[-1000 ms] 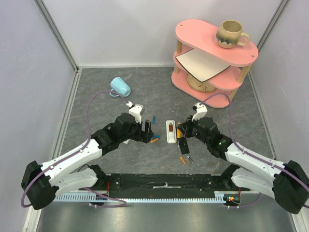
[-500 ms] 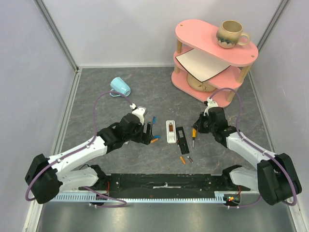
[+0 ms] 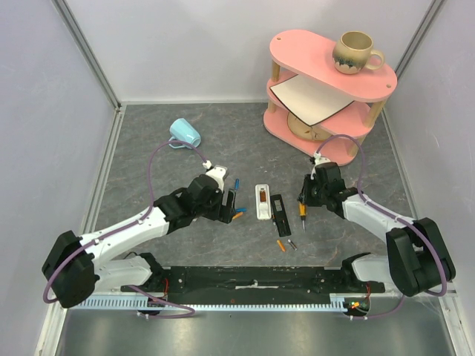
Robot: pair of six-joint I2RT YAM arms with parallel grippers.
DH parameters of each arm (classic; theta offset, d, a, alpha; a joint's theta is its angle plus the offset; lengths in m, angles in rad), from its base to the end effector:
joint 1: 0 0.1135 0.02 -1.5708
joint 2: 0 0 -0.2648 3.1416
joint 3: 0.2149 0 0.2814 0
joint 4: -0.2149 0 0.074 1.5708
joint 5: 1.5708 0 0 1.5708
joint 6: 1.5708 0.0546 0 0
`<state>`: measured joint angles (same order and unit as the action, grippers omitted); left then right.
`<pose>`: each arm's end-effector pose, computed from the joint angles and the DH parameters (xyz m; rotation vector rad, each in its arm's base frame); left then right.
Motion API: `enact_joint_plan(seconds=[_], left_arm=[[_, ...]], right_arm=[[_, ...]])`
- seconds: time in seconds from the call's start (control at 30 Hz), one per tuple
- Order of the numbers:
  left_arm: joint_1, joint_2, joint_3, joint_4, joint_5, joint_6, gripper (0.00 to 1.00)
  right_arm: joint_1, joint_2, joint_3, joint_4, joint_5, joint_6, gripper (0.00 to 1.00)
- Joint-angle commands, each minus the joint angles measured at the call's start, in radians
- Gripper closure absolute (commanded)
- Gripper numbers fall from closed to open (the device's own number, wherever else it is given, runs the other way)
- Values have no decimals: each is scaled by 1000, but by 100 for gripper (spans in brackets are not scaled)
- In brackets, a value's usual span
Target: Unload the batteries from the remote control
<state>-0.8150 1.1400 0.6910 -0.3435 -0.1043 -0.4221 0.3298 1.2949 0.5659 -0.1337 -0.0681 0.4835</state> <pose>0.1915 -0.1949 0.1975 0.4196 2.3726 -0.4703 0.2603 0.0930 0.1323 0.1594 2.4765 0.4404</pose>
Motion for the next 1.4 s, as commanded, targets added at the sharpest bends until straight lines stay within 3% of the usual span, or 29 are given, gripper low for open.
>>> enact_joint_plan(seconds=[0.0,0.2,0.33,0.4,0.77,1.1,1.37], left_arm=[[-6,4,35,8,-18,8,12],[-15,20,44,8,-9,16,12],[-24,24,50,11,-8,20,12],[-26,18,50,18,0,23,12],[-26,-2,19,75,61,45,10],[-26,33,8,83,81,48,11],[-26,43,-2,95,95,42,11]], right_arm=[[-3,-35,26,-17,30,-36,57],[-3,-141,3,-17,42,-43,24],[-5,-200,-9,-15,41,-48,16],[-5,-227,-12,-14,30,-52,2],[-3,-263,-35,-20,-62,-65,2],[20,-327,-87,-93,-194,-36,21],[118,-428,-193,-129,-263,85,23]])
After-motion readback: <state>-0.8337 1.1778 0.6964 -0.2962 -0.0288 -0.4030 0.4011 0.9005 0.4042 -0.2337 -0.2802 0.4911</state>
